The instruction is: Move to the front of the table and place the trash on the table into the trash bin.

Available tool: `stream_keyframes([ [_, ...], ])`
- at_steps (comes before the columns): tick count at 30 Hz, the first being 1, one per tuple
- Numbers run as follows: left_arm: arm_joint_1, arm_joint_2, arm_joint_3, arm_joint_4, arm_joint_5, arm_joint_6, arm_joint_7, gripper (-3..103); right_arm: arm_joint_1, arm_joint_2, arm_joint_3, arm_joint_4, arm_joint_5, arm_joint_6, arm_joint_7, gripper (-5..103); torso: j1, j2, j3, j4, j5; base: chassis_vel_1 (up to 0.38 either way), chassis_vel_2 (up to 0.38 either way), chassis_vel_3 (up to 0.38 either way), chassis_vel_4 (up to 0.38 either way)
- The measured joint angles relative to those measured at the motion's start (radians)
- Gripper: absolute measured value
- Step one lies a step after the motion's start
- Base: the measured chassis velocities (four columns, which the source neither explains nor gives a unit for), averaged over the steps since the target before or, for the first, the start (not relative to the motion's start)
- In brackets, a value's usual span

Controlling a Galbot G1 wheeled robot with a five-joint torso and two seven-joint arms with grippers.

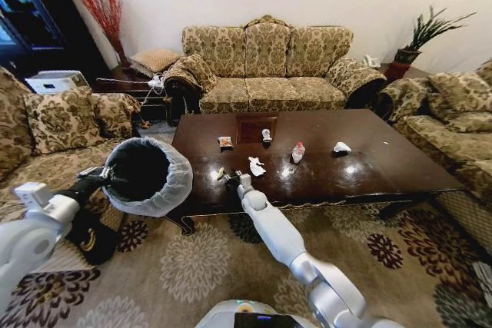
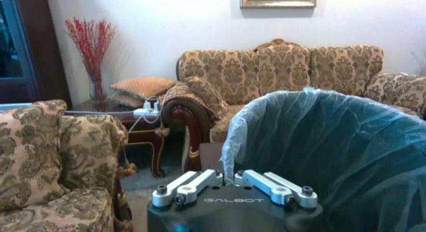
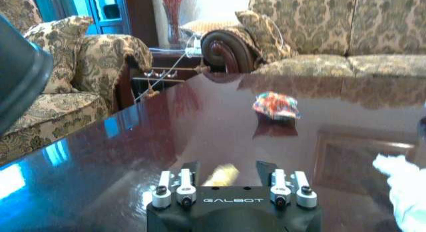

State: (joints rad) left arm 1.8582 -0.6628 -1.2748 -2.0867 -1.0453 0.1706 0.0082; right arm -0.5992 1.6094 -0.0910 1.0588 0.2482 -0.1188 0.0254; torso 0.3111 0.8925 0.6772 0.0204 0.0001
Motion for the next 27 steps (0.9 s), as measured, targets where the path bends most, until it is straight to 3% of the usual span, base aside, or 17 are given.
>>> stream_keyframes([
  [4,0.003,-0.007,0.0,0.0,0.001,-0.003,0.002,3,-0.001,0.0,-0.011,0.0,-0.005,-0.002,0.008,75,0.0,0.0,0.0,0.0001,-0.0003,0.0,0.0,0.0,0.0],
  [5,0.003,-0.007,0.0,0.0,0.001,-0.003,0.002,3,-0.001,0.0,-0.011,0.0,-0.005,-0.002,0.008,75,0.0,0.0,0.0,0.0001,-0.0003,0.0,0.0,0.0,0.0],
  [8,0.004,-0.003,0.005,-0.002,0.002,-0.004,0.002,3,0.028,-0.001,0.002,-0.093,0.001,0.01,0.008,91,0.0,0.0,0.0,-0.0001,-0.0003,0.0,0.0,0.0,0.0],
  [10,0.005,-0.001,0.005,-0.002,0.002,-0.004,0.002,3,0.033,-0.001,0.005,-0.107,0.006,0.012,0.008,91,0.0,0.0,0.0,-0.0001,-0.0003,0.0,0.0,0.0,0.0],
  [12,0.005,0.003,0.005,-0.004,0.002,-0.004,0.002,3,0.051,-0.001,0.019,-0.16,0.013,0.036,0.0,100,0.0,0.0,0.0,-0.0001,0.0001,0.0,0.0,0.0,0.0],
  [21,0.005,-0.007,0.006,-0.003,0.003,-0.005,0.003,3,0.058,-0.001,0.027,-0.172,0.019,0.057,-0.031,82,0.0,0.0,0.0,0.0,0.0,0.0,0.0,0.0,0.0],
  [22,0.005,-0.009,0.009,-0.002,0.004,-0.007,0.004,3,0.058,-0.001,0.027,-0.172,0.019,0.06,-0.034,73,0.0,0.0,0.0,0.0,0.0,0.0,0.0,0.0,0.0],
  [27,0.003,-0.009,0.014,-0.004,0.004,-0.008,0.005,3,0.064,-0.001,0.029,-0.175,0.019,0.066,-0.037,61,0.0,0.0,0.0,0.0,0.0,0.0,0.0,0.0,0.0],
])
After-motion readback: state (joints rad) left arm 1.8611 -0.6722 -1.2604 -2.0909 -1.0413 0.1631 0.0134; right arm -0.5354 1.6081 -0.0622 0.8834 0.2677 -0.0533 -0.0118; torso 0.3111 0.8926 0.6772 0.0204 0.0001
